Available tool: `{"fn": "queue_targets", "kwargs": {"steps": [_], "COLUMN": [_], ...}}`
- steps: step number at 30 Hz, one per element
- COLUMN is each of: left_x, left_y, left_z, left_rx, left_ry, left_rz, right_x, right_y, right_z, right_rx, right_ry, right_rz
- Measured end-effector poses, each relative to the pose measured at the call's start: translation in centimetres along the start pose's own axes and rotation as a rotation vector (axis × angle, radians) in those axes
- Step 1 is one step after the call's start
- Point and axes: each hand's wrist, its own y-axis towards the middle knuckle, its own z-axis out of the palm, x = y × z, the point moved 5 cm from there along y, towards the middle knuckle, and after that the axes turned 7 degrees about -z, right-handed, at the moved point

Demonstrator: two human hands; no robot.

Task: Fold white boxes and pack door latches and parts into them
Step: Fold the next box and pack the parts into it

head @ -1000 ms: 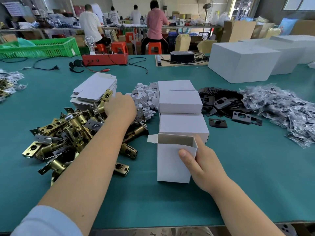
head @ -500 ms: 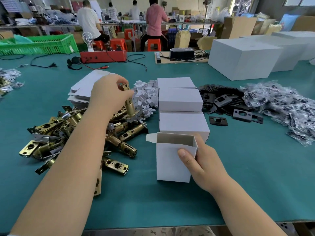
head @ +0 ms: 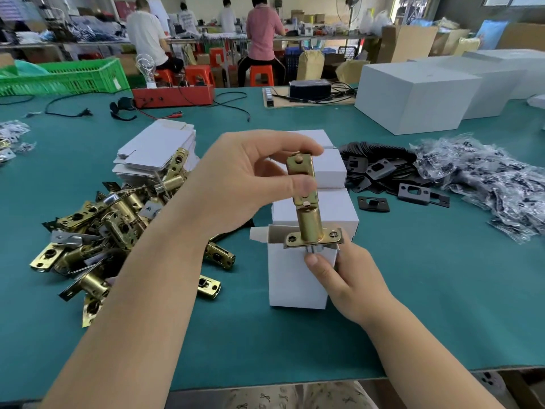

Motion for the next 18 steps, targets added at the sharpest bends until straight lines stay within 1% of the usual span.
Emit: {"fn": "queue_targets", "kwargs": {"steps": [3,8,11,14,18], "left_x": [0.2,0.4,0.5,0.4,0.2], "left_y": [-0.2,-0.3,-0.5,-1.1,-1.7], "left_z": [-0.5,-1.2,-0.7,-0.2,-0.4], "left_rx": [-0.031,-0.133,-0.086,-0.020,-0.018], "left_ry": [-0.006,-0.021,0.011,0.036,0.125], "left_rz": [0.015,0.012,-0.008,0.020,0.049], "right_x": [-0.2,0.2,0.2,0.0,-0.3], "right_y": [0.0,-0.1,-0.1,-0.1,0.0], "right_z": [0.1,0.2,0.2,0.2,0.3], "right_rx": [-0.004,0.017,0.011,0.001,0.001], "right_ry": [0.017,0.086,0.101,0.129,0.149], "right_rz": [-0.003,-0.021,-0.031,-0.010,0.006]}}
